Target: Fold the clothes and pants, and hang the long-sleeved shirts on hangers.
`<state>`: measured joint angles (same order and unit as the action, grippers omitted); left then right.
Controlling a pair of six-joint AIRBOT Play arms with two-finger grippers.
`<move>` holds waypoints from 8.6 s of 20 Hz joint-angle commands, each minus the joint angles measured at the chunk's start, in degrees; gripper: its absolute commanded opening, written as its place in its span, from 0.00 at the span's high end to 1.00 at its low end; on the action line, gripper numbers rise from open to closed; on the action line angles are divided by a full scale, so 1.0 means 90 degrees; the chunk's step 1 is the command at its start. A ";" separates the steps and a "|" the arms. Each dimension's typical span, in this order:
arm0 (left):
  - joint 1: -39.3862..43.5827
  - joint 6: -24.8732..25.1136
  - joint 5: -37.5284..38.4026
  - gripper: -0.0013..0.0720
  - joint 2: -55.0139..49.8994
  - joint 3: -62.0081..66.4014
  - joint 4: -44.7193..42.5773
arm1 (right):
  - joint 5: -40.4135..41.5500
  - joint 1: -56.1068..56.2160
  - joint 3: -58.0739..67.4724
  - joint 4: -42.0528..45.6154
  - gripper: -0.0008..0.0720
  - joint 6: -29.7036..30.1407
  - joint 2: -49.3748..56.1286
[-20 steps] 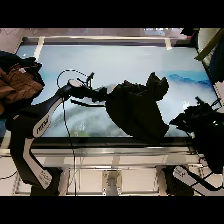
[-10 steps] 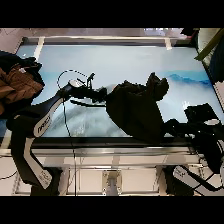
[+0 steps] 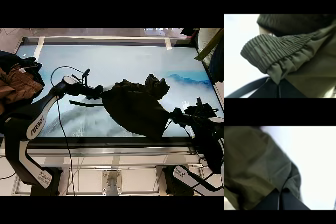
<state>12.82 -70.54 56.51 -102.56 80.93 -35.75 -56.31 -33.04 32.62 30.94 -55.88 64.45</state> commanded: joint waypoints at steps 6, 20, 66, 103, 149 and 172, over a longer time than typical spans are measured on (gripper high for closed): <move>-0.0121 -0.1173 0.1141 0.96 0.1144 -0.0214 -0.2987 | 0.1290 0.0950 0.1200 -0.0481 0.98 -0.0537 0.0539; 0.0083 -0.3145 -0.1367 0.32 0.4078 -0.4124 -0.3150 | 0.0996 0.1676 0.3611 0.0146 0.46 -0.1399 0.2516; 0.0483 -0.4993 -0.5540 0.31 0.3784 -0.5957 0.0364 | -0.0459 -0.0491 -0.0522 0.0566 0.47 -0.1496 -0.1275; 0.0481 -0.4085 -0.5518 0.95 0.3349 -0.5666 0.0311 | 0.1994 0.2142 -0.0755 -0.1996 0.75 -0.1086 0.1423; -0.0940 -0.4765 -0.2341 0.95 0.1649 0.0352 -0.6858 | 0.2052 0.3864 0.5727 0.0886 0.98 -0.1836 0.3825; -0.1977 -0.5982 -0.0755 0.01 0.6227 -0.4765 -0.6722 | -0.1562 0.2242 0.3230 0.2769 0.53 -0.1736 0.0933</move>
<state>-4.64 -121.01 52.73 -52.12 50.13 -101.08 -69.36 -12.19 75.53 58.52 -71.92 76.31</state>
